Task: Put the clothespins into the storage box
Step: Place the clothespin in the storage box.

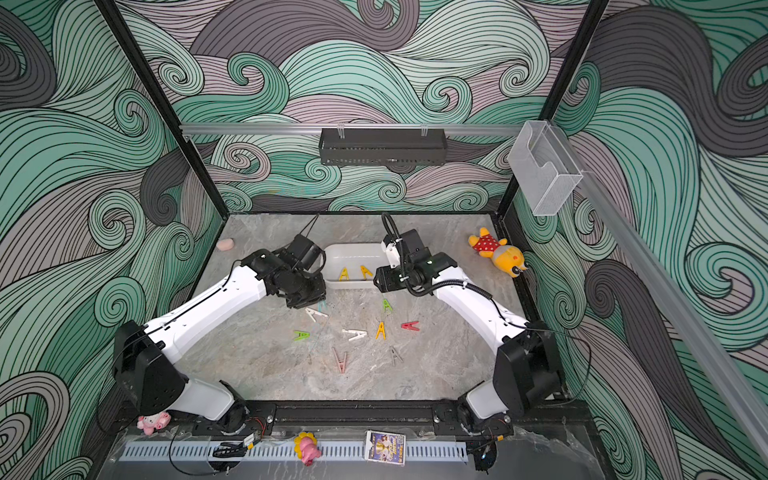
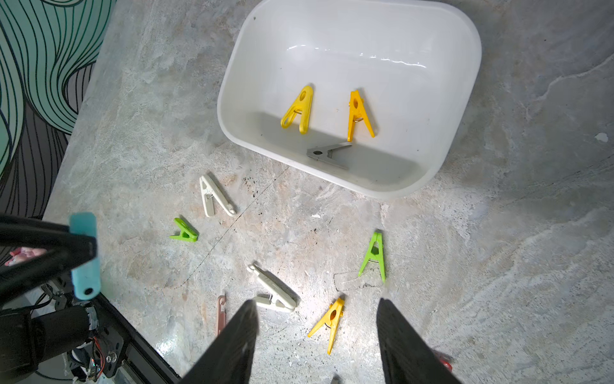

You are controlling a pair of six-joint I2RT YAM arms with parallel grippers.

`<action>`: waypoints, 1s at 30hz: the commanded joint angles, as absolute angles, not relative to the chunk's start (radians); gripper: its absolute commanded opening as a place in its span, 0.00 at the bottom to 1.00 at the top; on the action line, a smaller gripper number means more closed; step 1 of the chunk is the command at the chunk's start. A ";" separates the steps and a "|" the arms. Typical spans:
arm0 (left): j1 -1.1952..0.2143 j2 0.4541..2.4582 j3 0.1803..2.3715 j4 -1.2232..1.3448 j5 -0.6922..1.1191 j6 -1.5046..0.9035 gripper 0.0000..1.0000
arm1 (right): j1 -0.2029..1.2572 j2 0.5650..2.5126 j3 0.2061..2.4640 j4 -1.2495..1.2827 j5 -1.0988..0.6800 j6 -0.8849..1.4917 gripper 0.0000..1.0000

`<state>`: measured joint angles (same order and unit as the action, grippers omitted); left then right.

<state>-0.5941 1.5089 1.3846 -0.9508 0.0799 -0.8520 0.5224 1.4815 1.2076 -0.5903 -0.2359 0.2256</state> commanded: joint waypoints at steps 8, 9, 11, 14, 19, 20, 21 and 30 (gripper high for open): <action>-0.496 1.774 1.695 -0.787 0.227 -0.672 0.17 | 0.518 1.319 1.109 -0.664 -0.135 0.243 0.59; -0.492 1.816 1.741 -0.805 0.238 -0.665 0.17 | 0.518 1.303 1.100 -0.677 -0.125 0.242 0.59; -0.483 1.900 1.825 -0.834 0.260 -0.644 0.17 | 0.518 1.270 1.074 -0.691 -0.110 0.244 0.59; -0.463 2.016 1.936 -0.867 0.300 -0.623 0.17 | 0.518 1.225 1.038 -0.697 -0.097 0.257 0.59; -0.451 2.185 2.074 -0.899 0.320 -0.623 0.18 | 0.520 1.146 0.991 -0.699 -0.086 0.272 0.59; -0.452 2.202 2.078 -0.897 0.321 -0.624 0.17 | 0.520 1.136 0.988 -0.707 -0.080 0.270 0.59; -0.451 2.219 2.076 -0.889 0.324 -0.627 0.17 | 0.519 1.126 0.986 -0.716 -0.077 0.268 0.59; -0.451 2.285 1.996 -0.843 0.317 -0.619 0.17 | 0.538 1.139 0.937 -0.753 -0.133 0.276 0.60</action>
